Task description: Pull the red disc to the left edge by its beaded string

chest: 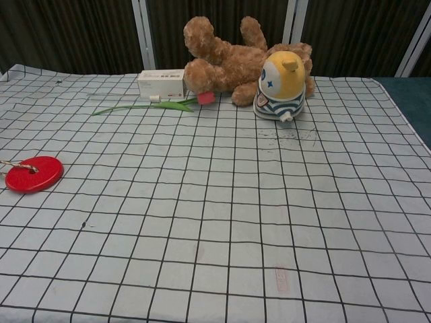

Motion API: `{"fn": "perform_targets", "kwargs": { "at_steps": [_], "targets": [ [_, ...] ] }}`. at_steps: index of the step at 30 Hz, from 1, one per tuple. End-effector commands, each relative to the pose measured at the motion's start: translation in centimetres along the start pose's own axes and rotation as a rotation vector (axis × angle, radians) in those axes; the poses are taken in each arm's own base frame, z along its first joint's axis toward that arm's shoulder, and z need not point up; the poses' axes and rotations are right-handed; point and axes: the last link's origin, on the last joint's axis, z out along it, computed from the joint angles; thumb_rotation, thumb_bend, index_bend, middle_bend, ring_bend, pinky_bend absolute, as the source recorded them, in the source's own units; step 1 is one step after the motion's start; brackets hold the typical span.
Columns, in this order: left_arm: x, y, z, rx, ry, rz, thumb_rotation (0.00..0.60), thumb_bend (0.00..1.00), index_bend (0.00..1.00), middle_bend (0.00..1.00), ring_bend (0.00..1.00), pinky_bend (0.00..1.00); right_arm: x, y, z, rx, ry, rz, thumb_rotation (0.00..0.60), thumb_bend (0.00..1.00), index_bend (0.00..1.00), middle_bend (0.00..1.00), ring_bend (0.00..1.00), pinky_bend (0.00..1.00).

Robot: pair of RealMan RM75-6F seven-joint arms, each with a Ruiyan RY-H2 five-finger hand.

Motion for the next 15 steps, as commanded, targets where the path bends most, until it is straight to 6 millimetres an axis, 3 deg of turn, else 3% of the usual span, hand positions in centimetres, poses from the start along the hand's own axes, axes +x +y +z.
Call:
{"fn": "perform_targets", "kwargs": {
  "at_steps": [1, 6, 7, 10, 12, 15],
  "targets": [
    [0.7, 3.3, -0.3, -0.087, 0.045, -0.108, 0.6, 0.81, 0.93, 0.26, 0.0, 0.15, 0.0, -0.1, 0.0, 0.002, -0.001, 0.002, 0.6, 0.03, 0.0, 0.0, 0.0, 0.0],
    [1.8, 9.0, -0.9, -0.233, 0.178, -0.286, 0.6, 0.79, 0.89, 0.29, 0.05, 0.19, 0.0, 0.0, 0.1, -0.004, 0.0, 0.01, 0.6, 0.03, 0.0, 0.0, 0.0, 0.0],
    [1.4, 10.0, -0.9, -0.257, 0.164, -0.291, 0.6, 0.75, 0.8, 0.26, 0.05, 0.18, 0.0, 0.0, 0.1, -0.003, -0.002, 0.011, 0.6, 0.03, 0.0, 0.0, 0.0, 0.0],
    [0.2, 11.2, -0.8, -0.297, 0.07, -0.261, 0.6, 0.48, 0.11, 0.04, 0.0, 0.07, -0.1, 0.0, 0.0, 0.001, -0.005, 0.013, 0.6, 0.03, 0.0, 0.0, 0.0, 0.0],
    [-0.1, 11.3, -0.8, -0.283, 0.04, -0.254, 0.6, 0.37, 0.0, 0.0, 0.0, 0.02, 0.0, 0.1, -0.1, -0.003, -0.003, 0.012, 0.6, 0.03, 0.0, 0.0, 0.0, 0.0],
    [-0.5, 10.4, -0.9, -0.233, 0.036, -0.265, 0.6, 0.32, 0.0, 0.0, 0.0, 0.0, 0.1, 0.4, -0.2, -0.012, 0.0, 0.014, 0.6, 0.03, 0.0, 0.0, 0.0, 0.0]
  ]
}}
